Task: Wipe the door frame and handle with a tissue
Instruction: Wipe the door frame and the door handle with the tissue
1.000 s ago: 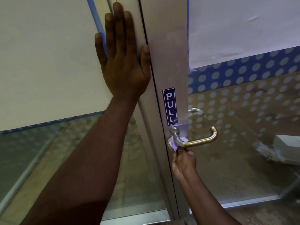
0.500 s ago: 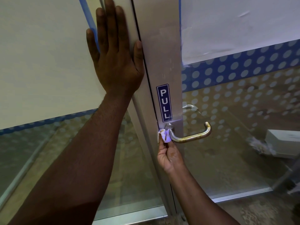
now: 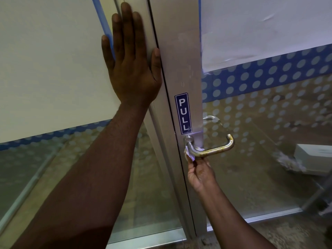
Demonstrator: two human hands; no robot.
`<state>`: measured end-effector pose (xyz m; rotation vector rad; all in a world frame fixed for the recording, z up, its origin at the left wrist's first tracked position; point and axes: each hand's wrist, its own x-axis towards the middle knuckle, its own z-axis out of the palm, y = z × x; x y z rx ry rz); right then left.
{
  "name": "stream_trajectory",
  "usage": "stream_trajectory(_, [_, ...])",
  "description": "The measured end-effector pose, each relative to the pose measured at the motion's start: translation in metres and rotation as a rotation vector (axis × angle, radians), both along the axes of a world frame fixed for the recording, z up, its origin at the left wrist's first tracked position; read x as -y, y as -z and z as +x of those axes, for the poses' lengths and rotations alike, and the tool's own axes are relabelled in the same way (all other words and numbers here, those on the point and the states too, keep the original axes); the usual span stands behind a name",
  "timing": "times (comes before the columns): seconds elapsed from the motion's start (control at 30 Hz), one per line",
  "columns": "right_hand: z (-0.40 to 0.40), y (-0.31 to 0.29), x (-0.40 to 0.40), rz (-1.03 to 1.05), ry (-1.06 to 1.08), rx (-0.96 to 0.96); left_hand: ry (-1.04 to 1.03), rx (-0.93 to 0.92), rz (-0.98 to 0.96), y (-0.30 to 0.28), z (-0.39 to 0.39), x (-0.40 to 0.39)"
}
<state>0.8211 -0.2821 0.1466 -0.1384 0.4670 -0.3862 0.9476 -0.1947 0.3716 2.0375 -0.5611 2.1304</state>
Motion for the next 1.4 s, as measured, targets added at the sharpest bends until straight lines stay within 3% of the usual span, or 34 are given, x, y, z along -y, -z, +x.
stream_trajectory(0.33, [-0.024, -0.005, 0.011, 0.108, -0.287, 0.277, -0.003, 0.003, -0.006, 0.001, 0.001, -0.001])
stream_trajectory(0.63, [-0.042, 0.000, 0.037, -0.087, -0.294, 0.133, 0.006, 0.008, -0.007, 0.001, -0.002, 0.001])
stream_trajectory(0.8, [-0.044, -0.015, 0.027, 0.015, -0.333, 0.122, -0.010, 0.003, -0.021, 0.001, 0.000, -0.001])
stream_trajectory(1.0, [-0.065, -0.014, 0.063, -0.016, -0.245, 0.014, -0.002, 0.010, -0.016, 0.001, -0.003, 0.001])
stream_trajectory(1.17, [-0.069, -0.023, 0.026, -0.099, -0.398, 0.034, -0.010, 0.004, -0.021, 0.001, -0.003, 0.000])
stream_trajectory(1.23, [-0.080, -0.020, 0.016, -0.358, -0.453, 0.009, -0.004, 0.008, -0.014, 0.001, -0.003, 0.000])
stream_trajectory(1.27, [-0.085, -0.018, 0.015, -0.622, -0.429, -0.035, -0.001, 0.005, -0.012, 0.001, -0.003, 0.000])
stream_trajectory(1.33, [-0.096, -0.018, 0.016, -1.348, -0.215, -0.195, -0.007, 0.003, -0.013, 0.001, -0.003, 0.001])
stream_trajectory(1.4, [-0.095, -0.023, 0.017, -1.970, 0.094, -0.192, -0.008, 0.003, -0.016, 0.000, -0.003, 0.000])
